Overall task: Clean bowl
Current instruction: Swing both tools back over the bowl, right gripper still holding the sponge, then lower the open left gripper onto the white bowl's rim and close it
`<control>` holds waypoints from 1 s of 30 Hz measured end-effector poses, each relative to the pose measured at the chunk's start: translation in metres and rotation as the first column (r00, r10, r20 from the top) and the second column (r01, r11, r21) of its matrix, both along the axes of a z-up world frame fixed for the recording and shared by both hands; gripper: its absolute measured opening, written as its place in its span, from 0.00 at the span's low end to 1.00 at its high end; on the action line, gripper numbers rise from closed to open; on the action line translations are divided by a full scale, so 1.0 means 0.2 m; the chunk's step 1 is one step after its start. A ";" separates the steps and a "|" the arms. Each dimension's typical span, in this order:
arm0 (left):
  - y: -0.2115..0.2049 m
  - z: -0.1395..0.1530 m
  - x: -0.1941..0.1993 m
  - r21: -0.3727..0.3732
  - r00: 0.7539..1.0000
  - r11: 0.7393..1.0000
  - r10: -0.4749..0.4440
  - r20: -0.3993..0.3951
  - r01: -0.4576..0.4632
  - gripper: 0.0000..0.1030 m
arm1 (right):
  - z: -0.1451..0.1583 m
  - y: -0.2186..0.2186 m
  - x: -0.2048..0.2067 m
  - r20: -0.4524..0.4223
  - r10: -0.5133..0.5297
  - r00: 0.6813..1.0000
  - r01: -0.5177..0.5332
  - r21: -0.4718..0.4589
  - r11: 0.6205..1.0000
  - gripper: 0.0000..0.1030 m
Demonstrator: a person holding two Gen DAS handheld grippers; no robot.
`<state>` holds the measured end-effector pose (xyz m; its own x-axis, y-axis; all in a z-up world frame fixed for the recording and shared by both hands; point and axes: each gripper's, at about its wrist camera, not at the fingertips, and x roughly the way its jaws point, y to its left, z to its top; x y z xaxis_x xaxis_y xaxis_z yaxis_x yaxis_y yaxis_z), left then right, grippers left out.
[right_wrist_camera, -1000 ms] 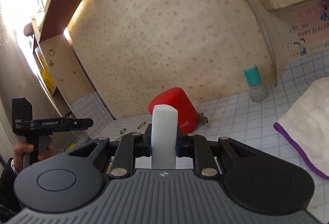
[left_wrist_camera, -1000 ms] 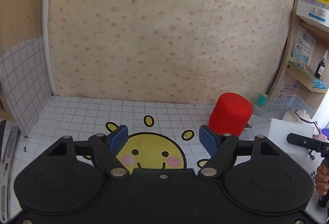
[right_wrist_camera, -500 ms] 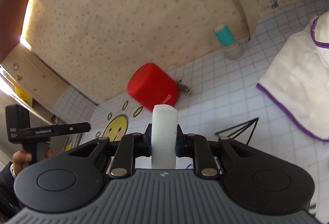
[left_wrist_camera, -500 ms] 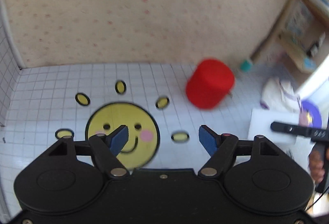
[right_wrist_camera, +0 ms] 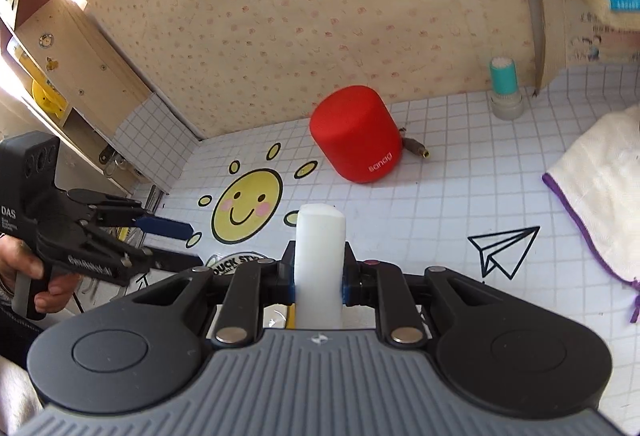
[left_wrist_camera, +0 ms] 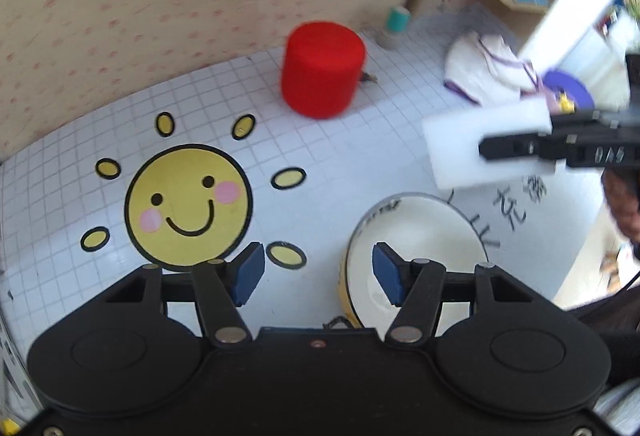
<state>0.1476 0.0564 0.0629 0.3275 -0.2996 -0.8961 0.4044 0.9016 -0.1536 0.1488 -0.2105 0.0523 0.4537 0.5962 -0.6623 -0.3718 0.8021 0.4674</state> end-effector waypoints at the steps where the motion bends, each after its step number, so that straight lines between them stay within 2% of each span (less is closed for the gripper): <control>1: -0.01 -0.01 0.00 0.005 1.000 1.000 -0.004 -0.010 0.004 0.60 | 0.01 0.01 -0.01 0.002 -0.001 1.000 0.001 -0.008 1.000 0.20; 8: -0.06 -0.02 0.00 0.026 0.998 0.999 -0.040 -0.050 0.042 0.60 | 0.07 0.00 -0.11 0.016 -0.049 0.999 0.049 -0.027 0.998 0.20; 13: -0.12 -0.06 0.01 0.051 0.991 0.992 -0.110 -0.081 0.115 0.60 | 0.05 -0.06 -0.20 0.048 -0.175 0.983 0.174 0.027 0.984 0.20; 17: -0.18 -0.10 0.00 0.060 0.983 0.986 -0.149 -0.109 0.156 0.60 | 0.02 -0.12 -0.29 0.053 -0.315 0.948 0.312 0.063 0.948 0.20; 21: -0.24 -0.10 0.00 0.054 0.975 0.980 -0.183 -0.123 0.190 0.60 | -0.03 -0.18 -0.39 0.039 -0.440 0.897 0.434 0.112 0.894 0.20; 24: -0.27 -0.11 -0.02 0.081 0.973 0.975 -0.197 -0.118 0.207 0.60 | -0.05 -0.20 -0.45 0.049 -0.493 0.869 0.485 0.112 0.867 0.20; 27: -0.27 -0.11 -0.02 0.091 0.973 0.974 -0.196 -0.124 0.208 0.60 | -0.08 -0.22 -0.51 0.051 -0.528 0.848 0.516 0.150 0.843 0.20; 30: -0.27 -0.12 -0.03 0.098 0.973 0.974 -0.191 -0.132 0.204 0.60 | -0.10 -0.22 -0.55 0.049 -0.539 0.841 0.526 0.159 0.835 0.20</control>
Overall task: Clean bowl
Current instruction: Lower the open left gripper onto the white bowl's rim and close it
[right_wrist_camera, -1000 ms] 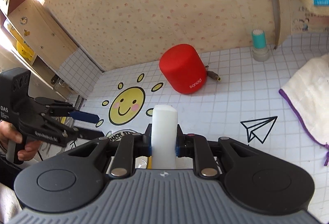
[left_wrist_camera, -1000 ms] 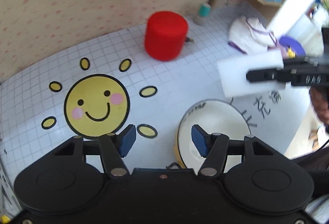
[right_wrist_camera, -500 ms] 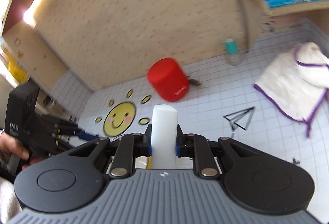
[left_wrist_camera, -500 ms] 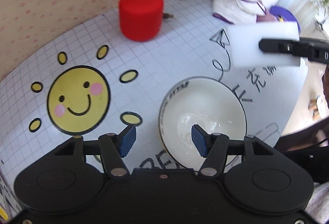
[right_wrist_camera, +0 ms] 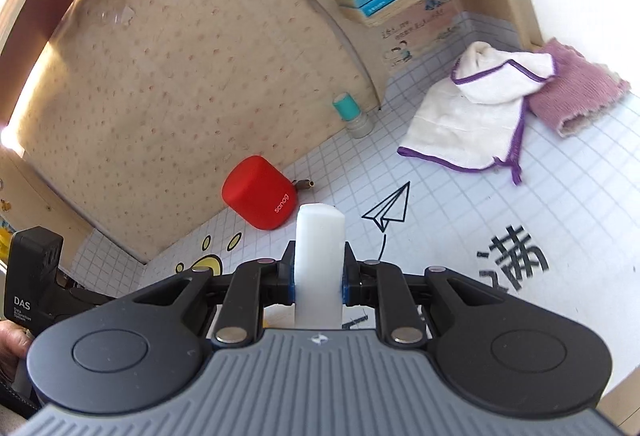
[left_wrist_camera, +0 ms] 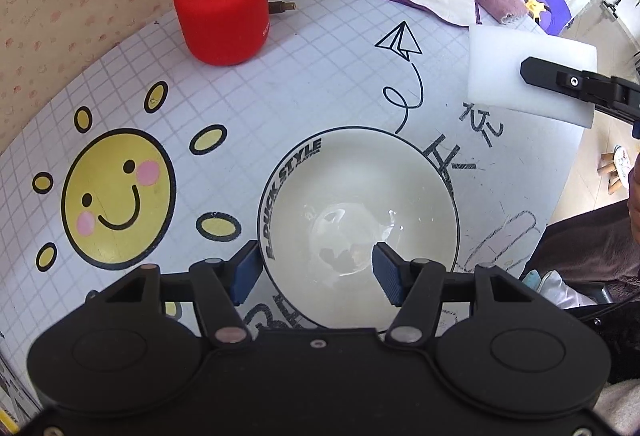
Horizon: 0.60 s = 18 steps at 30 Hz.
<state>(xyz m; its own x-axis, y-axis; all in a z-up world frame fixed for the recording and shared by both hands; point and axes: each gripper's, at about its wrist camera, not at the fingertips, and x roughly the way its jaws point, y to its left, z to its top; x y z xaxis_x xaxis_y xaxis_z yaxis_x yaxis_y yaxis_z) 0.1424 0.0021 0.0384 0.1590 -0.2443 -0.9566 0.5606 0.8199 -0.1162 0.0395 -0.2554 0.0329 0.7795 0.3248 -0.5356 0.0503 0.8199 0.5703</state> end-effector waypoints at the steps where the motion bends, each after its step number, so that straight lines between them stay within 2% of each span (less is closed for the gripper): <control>1: 0.00 0.00 0.00 0.001 1.000 1.000 0.006 -0.001 -0.006 0.60 | -0.01 0.01 -0.01 -0.004 0.007 1.000 -0.007 -0.005 1.000 0.20; 8: 0.01 0.02 0.00 -0.018 0.998 0.999 0.051 0.027 -0.050 0.60 | -0.01 0.00 0.04 -0.016 0.020 1.000 -0.020 -0.003 1.000 0.20; 18: 0.10 0.04 0.05 -0.051 0.983 0.983 0.180 0.042 -0.178 0.60 | 0.05 -0.09 0.21 -0.009 0.149 0.989 -0.149 -0.020 0.989 0.20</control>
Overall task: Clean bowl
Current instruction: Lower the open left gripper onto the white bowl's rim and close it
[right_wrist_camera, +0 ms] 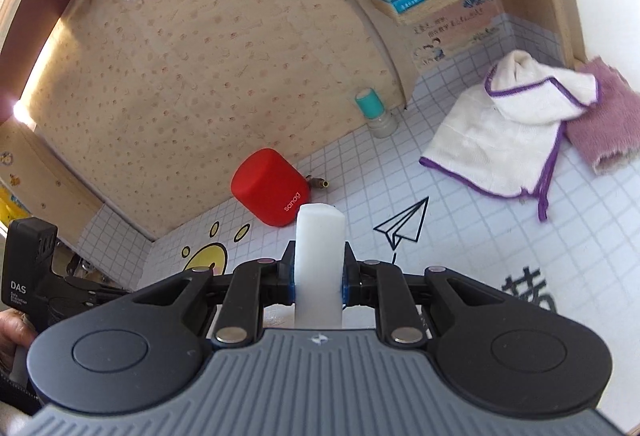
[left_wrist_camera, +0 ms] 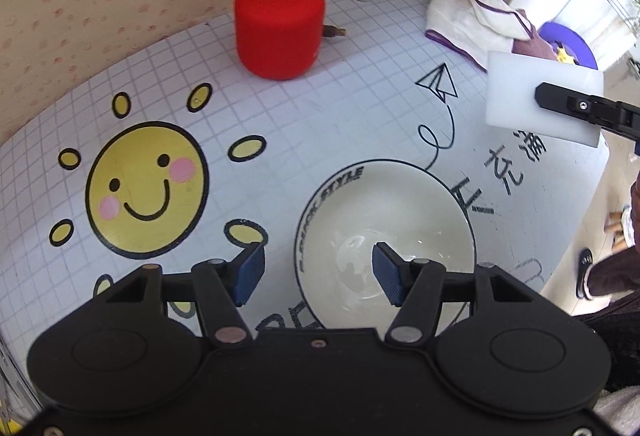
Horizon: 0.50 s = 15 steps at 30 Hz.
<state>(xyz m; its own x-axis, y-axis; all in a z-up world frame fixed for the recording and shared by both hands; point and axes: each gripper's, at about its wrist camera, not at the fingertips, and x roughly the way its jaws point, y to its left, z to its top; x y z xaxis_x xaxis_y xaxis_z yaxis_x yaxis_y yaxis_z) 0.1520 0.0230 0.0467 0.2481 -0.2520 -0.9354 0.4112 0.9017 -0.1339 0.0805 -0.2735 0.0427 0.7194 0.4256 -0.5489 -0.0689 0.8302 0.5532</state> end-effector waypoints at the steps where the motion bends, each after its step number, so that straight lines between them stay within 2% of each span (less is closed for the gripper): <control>1: 0.01 0.00 0.00 -0.003 1.000 1.000 0.011 0.002 -0.011 0.60 | 0.01 -0.03 0.02 -0.007 0.005 1.000 -0.005 -0.001 1.000 0.20; 8: 0.04 -0.01 0.01 -0.032 0.997 0.996 0.078 0.004 -0.078 0.60 | 0.07 -0.09 0.12 -0.029 0.045 0.999 -0.046 -0.059 0.997 0.20; 15: 0.04 -0.03 -0.01 -0.041 0.995 0.994 0.101 0.001 -0.100 0.60 | 0.05 -0.06 0.15 -0.061 0.113 0.992 -0.117 -0.062 0.991 0.20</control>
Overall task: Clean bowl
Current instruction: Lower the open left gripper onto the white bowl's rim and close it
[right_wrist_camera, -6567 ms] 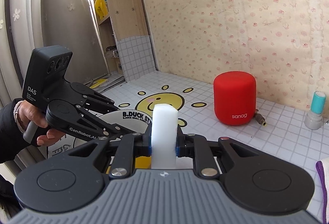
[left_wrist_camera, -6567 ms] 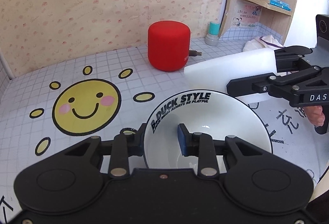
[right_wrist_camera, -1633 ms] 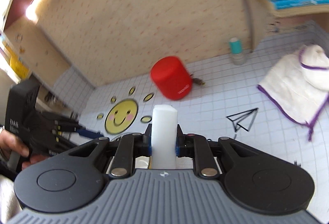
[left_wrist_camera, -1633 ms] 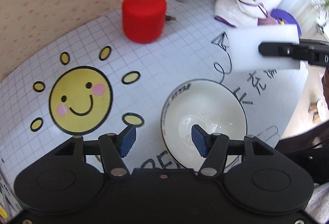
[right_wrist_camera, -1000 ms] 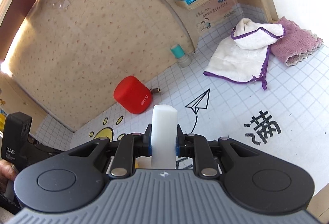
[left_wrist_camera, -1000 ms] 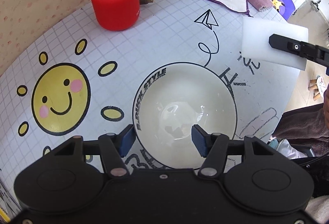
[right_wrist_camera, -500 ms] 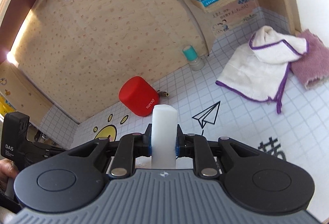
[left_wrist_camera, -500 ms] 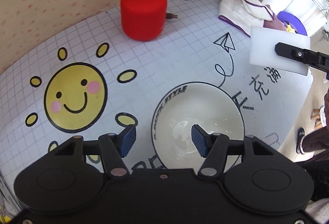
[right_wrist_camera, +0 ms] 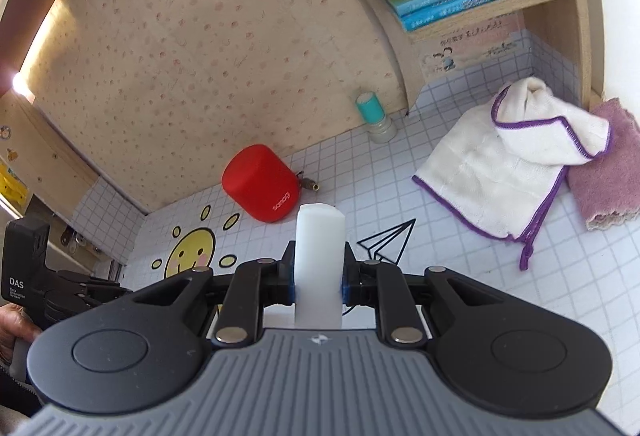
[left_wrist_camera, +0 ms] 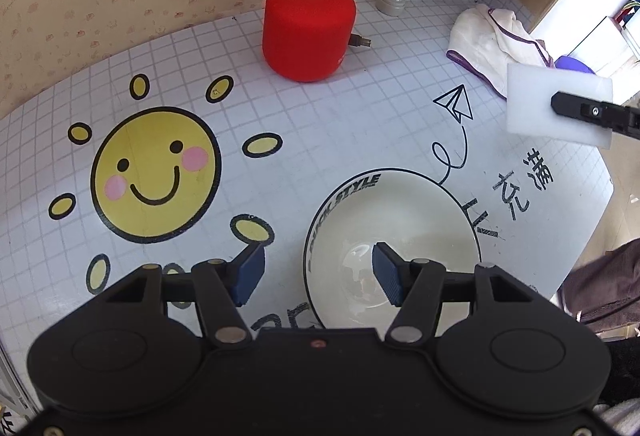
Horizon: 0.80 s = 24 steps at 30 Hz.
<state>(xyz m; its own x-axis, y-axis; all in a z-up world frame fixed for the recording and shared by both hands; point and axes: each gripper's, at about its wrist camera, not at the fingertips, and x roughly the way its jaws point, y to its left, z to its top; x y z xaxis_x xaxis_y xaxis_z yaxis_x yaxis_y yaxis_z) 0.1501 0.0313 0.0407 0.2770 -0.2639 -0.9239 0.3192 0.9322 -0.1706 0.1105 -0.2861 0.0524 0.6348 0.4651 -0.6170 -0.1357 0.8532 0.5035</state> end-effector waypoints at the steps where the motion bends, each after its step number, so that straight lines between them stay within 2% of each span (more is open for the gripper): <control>1: 0.01 0.00 0.00 -0.004 1.000 1.000 0.012 -0.001 -0.012 0.60 | -0.01 0.02 0.00 -0.005 0.020 1.000 -0.020 -0.002 1.000 0.20; 5: 0.01 0.00 -0.02 -0.032 0.999 0.999 0.036 0.009 -0.035 0.60 | -0.04 0.06 0.01 -0.021 0.079 0.997 -0.079 -0.009 0.997 0.20; 8: 0.01 -0.02 -0.03 -0.025 0.998 0.998 0.052 0.026 -0.051 0.60 | -0.07 0.09 0.03 -0.040 0.119 0.992 -0.120 -0.017 0.993 0.20; 10: 0.02 -0.03 -0.03 -0.051 0.997 0.996 0.080 0.017 -0.079 0.60 | -0.08 0.11 0.05 -0.048 0.156 0.987 -0.157 -0.013 0.988 0.20; 12: 0.05 -0.03 -0.04 -0.072 0.995 0.992 0.104 0.007 -0.104 0.53 | -0.09 0.14 0.07 -0.048 0.192 0.980 -0.193 -0.020 0.981 0.20; 13: 0.06 -0.04 -0.05 -0.073 0.993 0.990 0.119 0.000 -0.119 0.53 | -0.09 0.16 0.08 -0.046 0.208 0.977 -0.209 -0.023 0.978 0.20; 17: 0.12 -0.06 -0.07 -0.094 0.985 0.980 0.172 -0.014 -0.173 0.53 | -0.11 0.21 0.11 -0.031 0.259 0.965 -0.260 -0.028 0.965 0.20; 24: 0.14 -0.11 -0.10 -0.110 0.976 0.971 0.215 0.021 -0.211 0.53 | -0.14 0.31 0.17 0.023 0.338 0.941 -0.337 -0.034 0.941 0.20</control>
